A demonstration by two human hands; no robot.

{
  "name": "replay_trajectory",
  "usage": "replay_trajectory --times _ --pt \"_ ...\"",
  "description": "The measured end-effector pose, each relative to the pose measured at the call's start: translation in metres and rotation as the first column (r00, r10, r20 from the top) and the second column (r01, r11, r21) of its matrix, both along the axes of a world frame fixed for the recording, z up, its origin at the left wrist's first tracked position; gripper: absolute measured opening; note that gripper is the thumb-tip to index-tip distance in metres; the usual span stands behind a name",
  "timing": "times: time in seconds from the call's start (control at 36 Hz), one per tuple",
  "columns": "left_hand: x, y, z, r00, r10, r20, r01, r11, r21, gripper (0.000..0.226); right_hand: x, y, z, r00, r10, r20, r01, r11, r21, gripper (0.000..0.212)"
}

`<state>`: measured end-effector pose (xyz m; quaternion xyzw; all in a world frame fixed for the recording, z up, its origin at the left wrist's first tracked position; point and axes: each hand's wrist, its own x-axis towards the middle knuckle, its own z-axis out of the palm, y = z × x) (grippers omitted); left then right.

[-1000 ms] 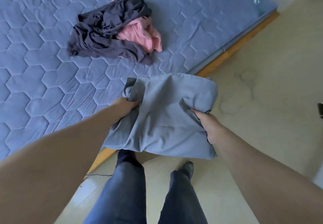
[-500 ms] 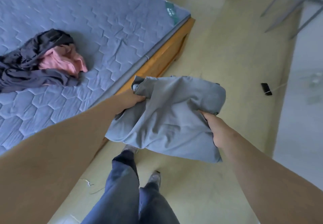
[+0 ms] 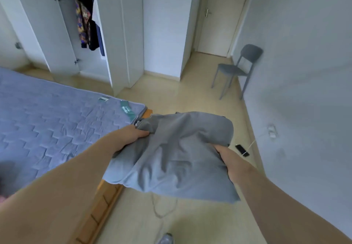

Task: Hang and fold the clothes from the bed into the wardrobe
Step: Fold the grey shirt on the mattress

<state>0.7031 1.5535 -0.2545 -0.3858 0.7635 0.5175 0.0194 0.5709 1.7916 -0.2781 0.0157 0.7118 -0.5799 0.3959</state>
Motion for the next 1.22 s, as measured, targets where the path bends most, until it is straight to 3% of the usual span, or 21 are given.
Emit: replay_trajectory --times 0.06,0.19,0.31,0.53,0.75,1.0,1.11,1.22 --pt "-0.038 -0.018 0.017 0.999 -0.007 -0.044 0.006 1.000 -0.025 0.032 -0.033 -0.012 0.021 0.999 -0.030 -0.016 0.029 0.999 -0.032 0.024" --pt "-0.133 -0.067 0.058 0.988 -0.018 -0.151 0.012 0.999 -0.040 0.025 -0.119 -0.054 0.069 0.998 -0.046 -0.050 0.040 0.994 -0.106 0.023" --pt "-0.202 -0.099 0.081 0.975 -0.010 -0.222 0.006 1.000 -0.018 0.031 -0.181 -0.081 0.095 0.996 -0.061 -0.068 0.052 0.990 -0.129 0.020" --pt "-0.308 -0.140 0.085 0.980 0.020 -0.198 -0.017 1.000 0.015 0.035 -0.284 -0.118 0.096 0.997 -0.070 -0.038 0.064 0.988 -0.142 0.020" --pt "-0.421 -0.180 0.079 0.948 0.158 -0.275 -0.108 0.976 0.189 0.026 -0.416 -0.161 0.094 0.998 -0.020 -0.068 0.008 0.983 -0.181 0.017" --pt "-0.561 -0.232 0.077 0.878 0.346 -0.330 -0.323 0.938 0.122 0.050 -0.585 -0.213 0.112 0.994 0.078 -0.076 -0.091 0.981 -0.173 0.017" --pt "-0.600 -0.266 0.075 0.813 0.427 -0.396 -0.404 0.903 0.146 0.046 -0.641 -0.257 0.113 0.987 0.147 -0.060 -0.155 0.977 -0.146 0.019" --pt "-0.622 -0.306 0.078 0.792 0.493 -0.359 -0.435 0.869 0.233 0.040 -0.684 -0.307 0.112 0.977 0.206 -0.054 -0.211 0.971 -0.116 0.021"
